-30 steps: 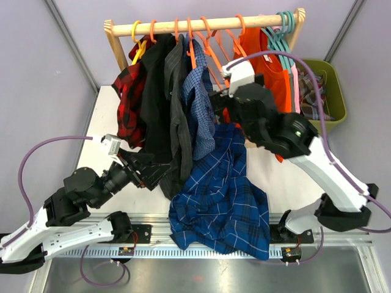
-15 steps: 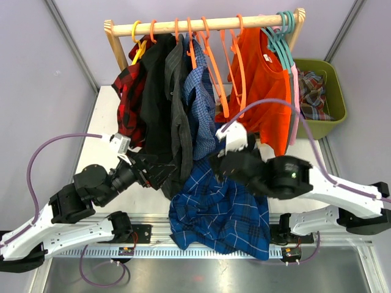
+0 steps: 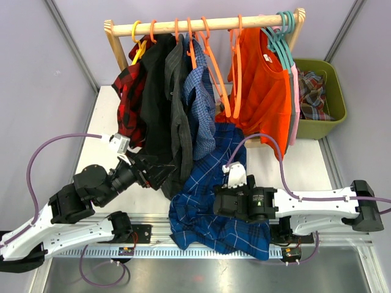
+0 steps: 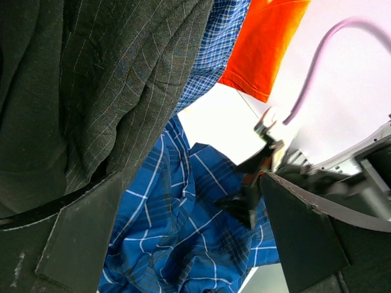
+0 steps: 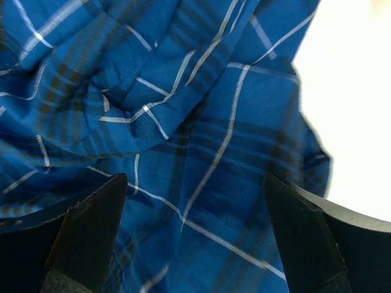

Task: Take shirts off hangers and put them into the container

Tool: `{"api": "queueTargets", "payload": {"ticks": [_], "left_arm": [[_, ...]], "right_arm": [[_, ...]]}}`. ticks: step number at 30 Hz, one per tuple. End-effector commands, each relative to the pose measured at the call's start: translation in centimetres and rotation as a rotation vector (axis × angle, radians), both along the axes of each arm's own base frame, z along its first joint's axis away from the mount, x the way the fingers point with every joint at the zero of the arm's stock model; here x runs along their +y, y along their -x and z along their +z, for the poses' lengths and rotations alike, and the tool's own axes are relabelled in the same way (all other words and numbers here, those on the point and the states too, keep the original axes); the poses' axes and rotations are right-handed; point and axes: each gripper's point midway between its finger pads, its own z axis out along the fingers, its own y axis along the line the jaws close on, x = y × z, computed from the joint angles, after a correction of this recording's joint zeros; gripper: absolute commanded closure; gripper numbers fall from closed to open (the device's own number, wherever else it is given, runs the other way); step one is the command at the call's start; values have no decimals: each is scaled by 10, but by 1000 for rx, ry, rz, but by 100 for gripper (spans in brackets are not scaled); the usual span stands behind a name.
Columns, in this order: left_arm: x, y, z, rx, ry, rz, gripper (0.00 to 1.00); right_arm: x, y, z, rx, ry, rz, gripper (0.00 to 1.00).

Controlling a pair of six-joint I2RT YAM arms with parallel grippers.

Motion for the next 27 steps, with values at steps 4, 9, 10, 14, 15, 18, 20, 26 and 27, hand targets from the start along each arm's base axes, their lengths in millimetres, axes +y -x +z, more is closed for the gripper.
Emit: {"api": "queueTargets", "payload": {"ticks": [4,9,10,14,15,18,20,26,27], "left_arm": [[0,3,15,-11,57,-9,1],[-1,4,15,-9,54,-17,1],[-1,3,15,-8,55,-14,1],[2,4,15,-7,62,-9,1],[5,4,15,-8,62,-6,1],[9,6,15,-5,63,-2,1],[12,6,15,-8,64,5,1],[17,6,13,-13,64,14,1],[17,6,12,-13,64,15,1]], "right_arm": [[39,-21,-14,-2,-383,-135,0],[79,-29,-48,67,-428,-82,0],[85,-31,-52,65,-398,-63,1],[125,-41,-76,88,-342,-4,0],[136,-44,-73,95,-365,6,1],[151,-53,-73,89,-379,18,1],[154,-57,-73,88,-380,21,0],[119,-69,-102,80,-245,-96,14],[112,-70,-104,82,-247,-153,40]]}}
